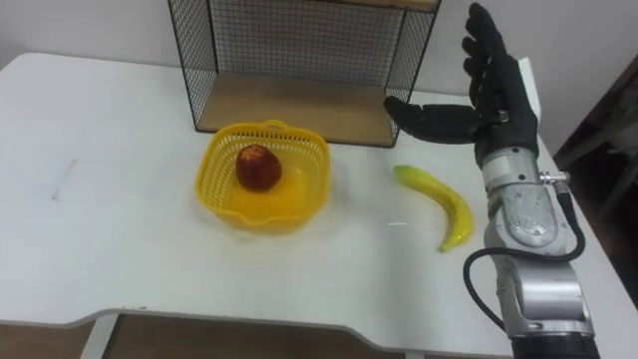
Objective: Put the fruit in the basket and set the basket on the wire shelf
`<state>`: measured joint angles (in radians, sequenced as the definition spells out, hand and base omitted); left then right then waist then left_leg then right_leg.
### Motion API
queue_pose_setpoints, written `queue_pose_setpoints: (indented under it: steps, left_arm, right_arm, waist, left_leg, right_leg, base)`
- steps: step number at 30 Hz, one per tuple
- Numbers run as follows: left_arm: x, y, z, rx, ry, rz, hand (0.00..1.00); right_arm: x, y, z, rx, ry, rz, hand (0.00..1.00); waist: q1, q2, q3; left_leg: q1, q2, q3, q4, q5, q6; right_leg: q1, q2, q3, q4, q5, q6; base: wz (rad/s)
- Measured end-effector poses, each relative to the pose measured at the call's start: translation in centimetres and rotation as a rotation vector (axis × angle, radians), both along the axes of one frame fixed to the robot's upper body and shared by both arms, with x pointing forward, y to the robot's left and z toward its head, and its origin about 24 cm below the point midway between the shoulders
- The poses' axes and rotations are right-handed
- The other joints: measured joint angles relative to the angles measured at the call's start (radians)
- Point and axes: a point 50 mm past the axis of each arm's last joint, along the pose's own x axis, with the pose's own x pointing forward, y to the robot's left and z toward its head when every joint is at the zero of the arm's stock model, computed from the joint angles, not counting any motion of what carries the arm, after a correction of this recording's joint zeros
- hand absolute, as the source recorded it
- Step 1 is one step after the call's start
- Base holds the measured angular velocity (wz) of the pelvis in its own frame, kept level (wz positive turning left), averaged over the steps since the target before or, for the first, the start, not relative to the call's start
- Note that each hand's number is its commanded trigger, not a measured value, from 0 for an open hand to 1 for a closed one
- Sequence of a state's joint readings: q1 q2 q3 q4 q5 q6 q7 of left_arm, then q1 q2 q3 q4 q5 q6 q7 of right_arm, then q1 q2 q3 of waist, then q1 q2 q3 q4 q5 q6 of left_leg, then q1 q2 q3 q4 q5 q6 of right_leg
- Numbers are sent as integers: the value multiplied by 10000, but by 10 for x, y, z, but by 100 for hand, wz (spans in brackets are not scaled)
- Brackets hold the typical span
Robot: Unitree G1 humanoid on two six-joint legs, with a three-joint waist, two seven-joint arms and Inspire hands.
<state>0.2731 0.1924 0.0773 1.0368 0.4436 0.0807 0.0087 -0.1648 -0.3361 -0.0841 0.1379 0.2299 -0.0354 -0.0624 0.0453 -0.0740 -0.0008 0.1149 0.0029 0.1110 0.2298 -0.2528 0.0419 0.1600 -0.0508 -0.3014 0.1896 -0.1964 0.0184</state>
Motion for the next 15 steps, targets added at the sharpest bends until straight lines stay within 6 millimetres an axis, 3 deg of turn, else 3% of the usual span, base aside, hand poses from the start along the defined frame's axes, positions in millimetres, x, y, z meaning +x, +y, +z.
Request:
queue_pose_setpoints:
  steps: [7, 15]
  left_arm:
    - [-4, 1, 0, 26, 115, 37, 0]
    - [-2, 4, 1, 161, 184, 77, 0]
  right_arm:
    - [-3, -19, -15, -105, 646, -1245, 0]
    - [-9, -34, -49, -367, 2374, -1834, 0]
  waist:
    - [-124, -61, -16]
    - [-84, -140, -49]
  left_leg:
    - [5, 3, 31, -73, 1, 0]
    - [53, -2, 42, -58, 14, 0]
  right_leg:
    - [-34, 11, 3, -26, 0, 0]
    - [-43, 14, 96, -48, -1, 1]
  base:
    - [0]
    - [0]
